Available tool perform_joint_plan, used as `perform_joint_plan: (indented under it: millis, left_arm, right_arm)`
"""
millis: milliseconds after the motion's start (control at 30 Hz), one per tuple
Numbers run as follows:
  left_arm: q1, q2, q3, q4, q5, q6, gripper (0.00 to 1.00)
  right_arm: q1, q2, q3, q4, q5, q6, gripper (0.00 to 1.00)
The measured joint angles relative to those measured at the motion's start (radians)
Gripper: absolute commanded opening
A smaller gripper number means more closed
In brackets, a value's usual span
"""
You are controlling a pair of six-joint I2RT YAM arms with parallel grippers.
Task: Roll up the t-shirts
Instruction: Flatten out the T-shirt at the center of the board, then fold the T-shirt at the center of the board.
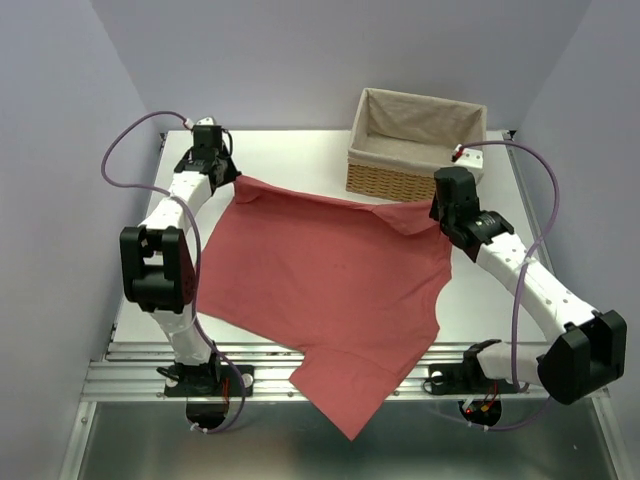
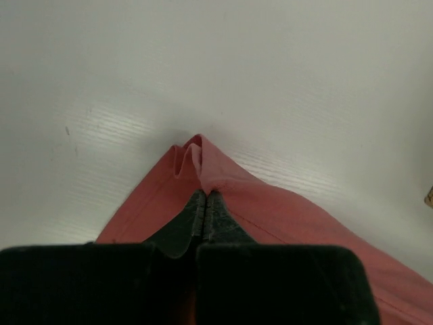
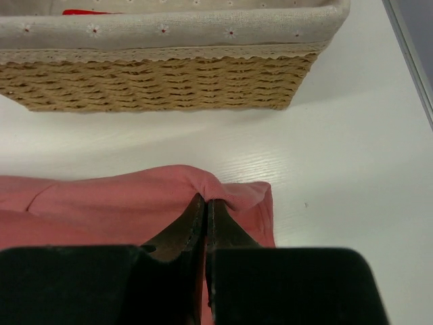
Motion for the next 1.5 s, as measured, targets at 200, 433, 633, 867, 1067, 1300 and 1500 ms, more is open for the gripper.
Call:
perform_joint_plan:
  millis: [200, 433, 633, 867, 1067, 1300, 1500]
  left_arm:
    - [0.000, 0.098, 0.139, -0.014, 0.019, 0.011, 0.00]
    - [0.000, 0.214, 0.276, -0.047, 0.040, 0.034, 0.00]
    - [0.018, 0.261, 0.294, -0.093, 0.047, 0.037, 0.00]
    - [0.026, 0.335, 0.424, -0.138, 0.064, 0.042, 0.00]
    - [0.024, 0.390, 0.484, -0.157, 0.070, 0.041, 0.00]
    - [0.024, 0.364, 0.423, -0.156, 0.030, 0.040, 0.00]
    - [0.027, 0.284, 0.309, -0.161, -0.017, 0.034, 0.00]
  right_arm:
    - [-0.005, 0.037, 0.000, 0.020, 0.011, 0.006, 0.01]
    - [-0.005, 0.031, 0.002, -0.039, -0.037, 0.090, 0.01]
    - [-0.005, -0.032, -0.019, -0.133, -0.118, 0.200, 0.01]
    - [-0.005, -0.064, -0.121, -0.190, -0.185, 0.299, 0.01]
    - [-0.005, -0.066, -0.145, -0.192, -0.246, 0.346, 0.01]
    - [-0.005, -0.091, -0.169, -0.196, -0.317, 0.384, 0.01]
    - [-0.005, -0.151, -0.178, -0.224, -0.358, 0.406, 0.01]
